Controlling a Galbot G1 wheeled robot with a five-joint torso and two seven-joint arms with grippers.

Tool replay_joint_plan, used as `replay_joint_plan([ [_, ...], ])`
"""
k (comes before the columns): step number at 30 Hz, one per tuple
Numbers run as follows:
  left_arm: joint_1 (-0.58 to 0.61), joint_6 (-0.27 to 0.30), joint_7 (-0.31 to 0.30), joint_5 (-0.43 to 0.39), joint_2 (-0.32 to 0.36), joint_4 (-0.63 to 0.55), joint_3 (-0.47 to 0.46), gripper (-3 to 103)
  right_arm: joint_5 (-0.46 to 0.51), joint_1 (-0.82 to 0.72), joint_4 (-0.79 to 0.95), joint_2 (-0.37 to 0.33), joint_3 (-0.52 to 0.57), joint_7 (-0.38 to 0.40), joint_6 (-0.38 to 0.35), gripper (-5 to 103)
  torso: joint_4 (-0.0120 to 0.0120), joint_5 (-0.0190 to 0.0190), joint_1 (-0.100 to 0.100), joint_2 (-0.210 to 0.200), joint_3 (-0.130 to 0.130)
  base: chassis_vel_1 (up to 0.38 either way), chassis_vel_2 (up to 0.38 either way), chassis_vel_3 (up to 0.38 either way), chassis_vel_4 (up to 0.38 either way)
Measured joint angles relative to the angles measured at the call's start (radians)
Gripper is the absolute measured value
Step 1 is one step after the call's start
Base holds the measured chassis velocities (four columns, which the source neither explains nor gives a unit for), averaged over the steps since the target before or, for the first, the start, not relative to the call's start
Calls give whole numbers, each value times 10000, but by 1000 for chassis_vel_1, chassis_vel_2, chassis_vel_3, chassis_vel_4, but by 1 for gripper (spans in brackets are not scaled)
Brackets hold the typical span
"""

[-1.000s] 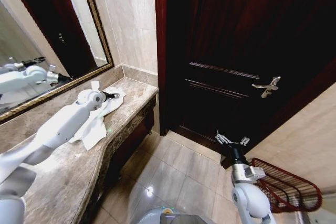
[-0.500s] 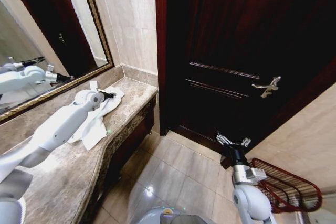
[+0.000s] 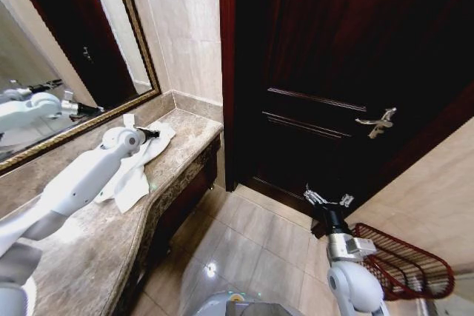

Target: Discard the used towel into the hamper.

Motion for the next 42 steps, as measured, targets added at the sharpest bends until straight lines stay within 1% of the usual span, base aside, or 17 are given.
replay_joint_plan([
  [8,440,-33,12,-776,837,-1869,-814,1,10,70,-49,67,-76,91,0,100,0,6,0,0,0,0,0,0,0],
  [11,1027,72,-185,-1403,1357,-3177,-1697,1,5,63,-49,100,-151,103,3,100,-3,3,1,0,0,0,0,0,0],
  [12,1027,72,-185,-1403,1357,-3177,-1697,1,5,63,-49,100,-151,103,3,100,-3,3,1,0,0,0,0,0,0],
  [14,1768,187,-362,-2049,1761,-4433,-2819,1,11,85,-104,97,-160,86,21,100,0,-2,0,0,-1,0,0,0,0],
  [15,1768,187,-362,-2049,1761,-4433,-2819,1,11,85,-104,97,-160,86,21,100,0,-2,0,0,-1,0,0,0,0],
  [17,2682,275,-477,-2760,2195,-5834,-4199,1,22,143,-209,108,-203,64,47,100,1,12,-2,1,-2,0,0,0,0],
  [18,2682,275,-477,-2760,2195,-5834,-4199,1,22,143,-209,108,-203,64,47,100,1,12,-2,1,-2,0,0,0,0],
  [20,3704,286,-542,-3374,2549,-6851,-5563,1,29,164,-239,129,-283,34,57,100,1,-4,-1,0,-2,0,0,0,0],
  [21,3704,286,-542,-3374,2549,-6851,-5563,1,29,164,-239,129,-283,34,57,100,1,-4,-1,0,-2,0,0,0,0],
  [24,4769,284,-653,-4177,2938,-8012,-7031,1,41,197,-279,125,-328,-16,72,100,0,5,-1,1,-2,0,0,0,0],
  [28,5261,269,-932,-4764,3000,-8516,-7912,1,72,246,-282,107,-328,-9,72,100,-1,3,-2,1,-2,0,0,0,0],
  [30,5880,193,-1212,-5216,2981,-8995,-8854,1,170,267,-277,87,-277,-6,72,100,-1,3,-1,1,-2,0,0,0,0],
  [31,5880,193,-1212,-5216,2981,-8995,-8854,1,170,267,-277,87,-277,-6,72,100,-1,3,-1,1,-2,0,0,0,0],
  [33,6708,117,-1337,-5385,2884,-9383,-9836,1,282,261,-274,71,-194,-5,72,100,0,2,-1,1,-1,0,0,0,0],
  [36,7057,26,-1445,-5469,2756,-9581,-10236,1,349,224,-270,78,-122,-4,92,100,-1,2,-1,1,-1,0,0,0,0],
  [38,7312,-352,-1638,-5615,2554,-9782,-10530,1,376,237,-279,91,-111,-5,127,100,-2,2,-1,1,-1,0,0,0,0],
  [42,7537,-584,-1921,-5940,2271,-10112,-10791,1,405,290,-308,124,-115,-3,183,100,0,3,0,1,-1,0,0,0,0],
])
